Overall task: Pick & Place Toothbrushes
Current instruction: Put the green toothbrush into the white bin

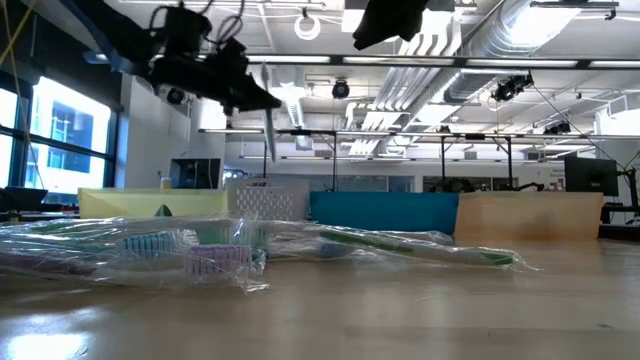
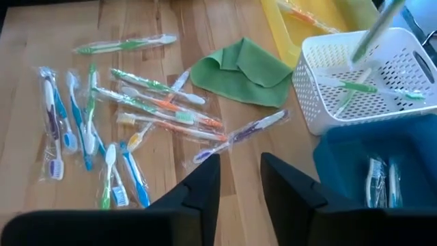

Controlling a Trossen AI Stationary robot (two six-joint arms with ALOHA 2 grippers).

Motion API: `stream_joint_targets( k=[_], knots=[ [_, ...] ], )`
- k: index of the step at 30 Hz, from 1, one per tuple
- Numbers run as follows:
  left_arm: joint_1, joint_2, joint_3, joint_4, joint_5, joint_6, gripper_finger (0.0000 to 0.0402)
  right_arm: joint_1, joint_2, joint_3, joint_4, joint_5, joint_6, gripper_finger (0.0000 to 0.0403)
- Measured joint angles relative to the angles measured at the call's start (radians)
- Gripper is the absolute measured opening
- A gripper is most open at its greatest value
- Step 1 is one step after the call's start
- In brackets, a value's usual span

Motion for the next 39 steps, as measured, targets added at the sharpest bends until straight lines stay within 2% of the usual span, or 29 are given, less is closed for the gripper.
stream_joint_targets(
  k=[5, 11, 20, 24, 33, 39],
  knots=[
    [0.000, 0.156, 0.054, -0.004, 0.037, -0.051, 0.0019, 0.000, 0.004, 0.000, -0.001, 0.000, 0.001, 0.0094],
    [0.000, 0.294, 0.101, 0.003, 0.017, -0.081, 0.0019, 0.000, 0.017, -0.005, -0.008, 0.000, 0.001, 0.0093],
    [0.000, 0.352, 0.131, 0.007, -0.017, -0.083, 0.0026, 0.000, 0.015, -0.046, -0.002, 0.001, 0.026, 0.0093],
    [0.000, 0.352, 0.131, -0.005, -0.053, -0.081, 0.0060, 0.000, 0.015, -0.072, -0.001, 0.001, 0.027, 0.0093],
    [0.000, 0.352, 0.131, 0.000, -0.165, -0.037, 0.0174, 0.004, 0.015, -0.090, 0.001, 0.000, 0.072, 0.0093],
    [0.000, 0.352, 0.131, 0.064, -0.219, 0.029, 0.0205, 0.015, 0.015, -0.090, 0.007, -0.002, 0.072, 0.0093]
  ],
)
